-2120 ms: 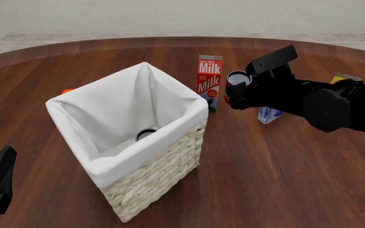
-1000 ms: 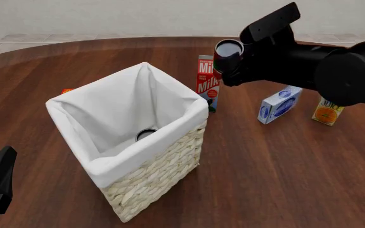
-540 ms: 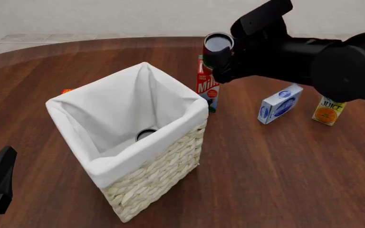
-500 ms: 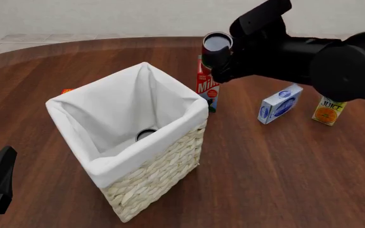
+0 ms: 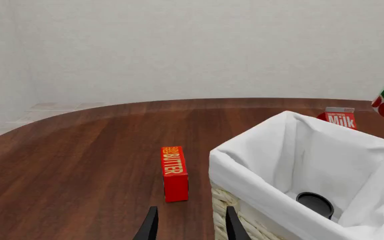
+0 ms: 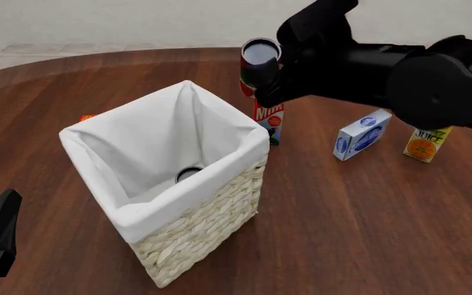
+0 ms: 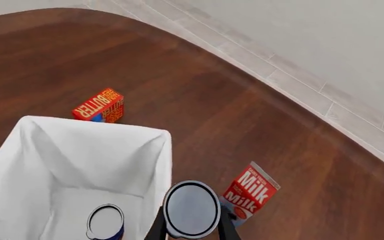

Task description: Pick up the alphabet soup and the tomato sauce, and put them in the basket.

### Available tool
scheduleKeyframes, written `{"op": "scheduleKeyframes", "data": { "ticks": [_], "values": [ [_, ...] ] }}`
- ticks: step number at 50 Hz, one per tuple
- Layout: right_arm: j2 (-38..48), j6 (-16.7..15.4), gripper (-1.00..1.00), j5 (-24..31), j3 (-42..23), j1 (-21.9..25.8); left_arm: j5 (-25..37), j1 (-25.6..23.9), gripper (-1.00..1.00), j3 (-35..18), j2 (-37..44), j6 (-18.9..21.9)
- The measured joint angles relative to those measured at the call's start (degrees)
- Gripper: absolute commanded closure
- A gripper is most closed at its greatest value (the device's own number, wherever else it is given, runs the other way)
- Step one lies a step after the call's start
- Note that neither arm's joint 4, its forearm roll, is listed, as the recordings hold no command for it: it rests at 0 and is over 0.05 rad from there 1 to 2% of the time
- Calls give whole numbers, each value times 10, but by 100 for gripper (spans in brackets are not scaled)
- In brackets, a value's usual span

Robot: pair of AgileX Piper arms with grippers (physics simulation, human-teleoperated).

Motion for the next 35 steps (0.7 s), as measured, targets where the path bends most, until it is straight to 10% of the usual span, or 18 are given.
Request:
{"op": "scheduleKeyframes", "data": {
  "ticks": [35],
  "values": [
    [33,6,100,-10,-31,60,0,0,-100,0,0,0]
  ]
}}
